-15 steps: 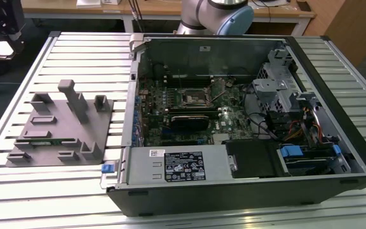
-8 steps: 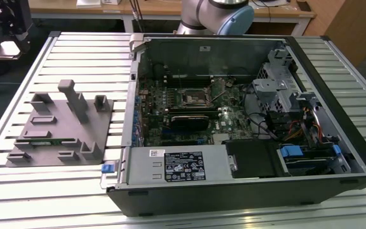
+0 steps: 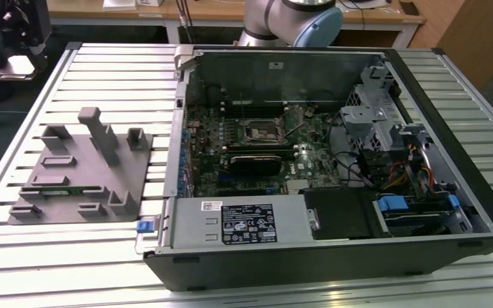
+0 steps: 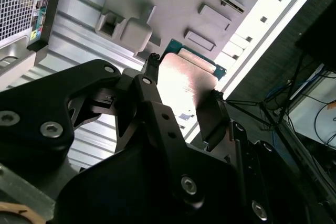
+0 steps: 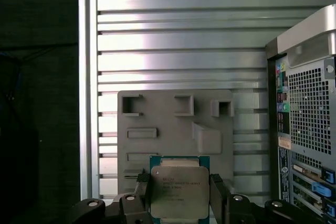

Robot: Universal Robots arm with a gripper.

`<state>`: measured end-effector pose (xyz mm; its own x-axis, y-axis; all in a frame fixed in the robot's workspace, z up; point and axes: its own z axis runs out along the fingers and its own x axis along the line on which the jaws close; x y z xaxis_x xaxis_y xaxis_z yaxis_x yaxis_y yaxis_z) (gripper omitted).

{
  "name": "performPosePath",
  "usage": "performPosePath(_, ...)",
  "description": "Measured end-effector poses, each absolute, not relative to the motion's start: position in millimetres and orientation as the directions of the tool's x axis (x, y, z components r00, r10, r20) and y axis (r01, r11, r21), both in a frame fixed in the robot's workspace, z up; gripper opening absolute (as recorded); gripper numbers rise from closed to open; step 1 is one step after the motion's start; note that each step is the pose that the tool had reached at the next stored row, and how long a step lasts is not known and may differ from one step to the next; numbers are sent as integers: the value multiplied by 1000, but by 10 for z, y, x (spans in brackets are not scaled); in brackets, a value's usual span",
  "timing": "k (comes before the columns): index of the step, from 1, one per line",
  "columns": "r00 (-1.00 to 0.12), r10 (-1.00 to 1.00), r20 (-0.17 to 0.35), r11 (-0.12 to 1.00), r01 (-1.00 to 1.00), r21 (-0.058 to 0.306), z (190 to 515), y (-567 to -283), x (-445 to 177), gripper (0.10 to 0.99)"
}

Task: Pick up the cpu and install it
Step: 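Pick up the cpu and move it towards the insertion slot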

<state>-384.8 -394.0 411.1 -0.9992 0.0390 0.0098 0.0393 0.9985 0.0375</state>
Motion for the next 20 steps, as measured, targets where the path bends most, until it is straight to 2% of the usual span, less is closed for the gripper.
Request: performPosePath(20, -999, 39, 10, 999, 39, 37, 4111, -3940, -3532, 541)
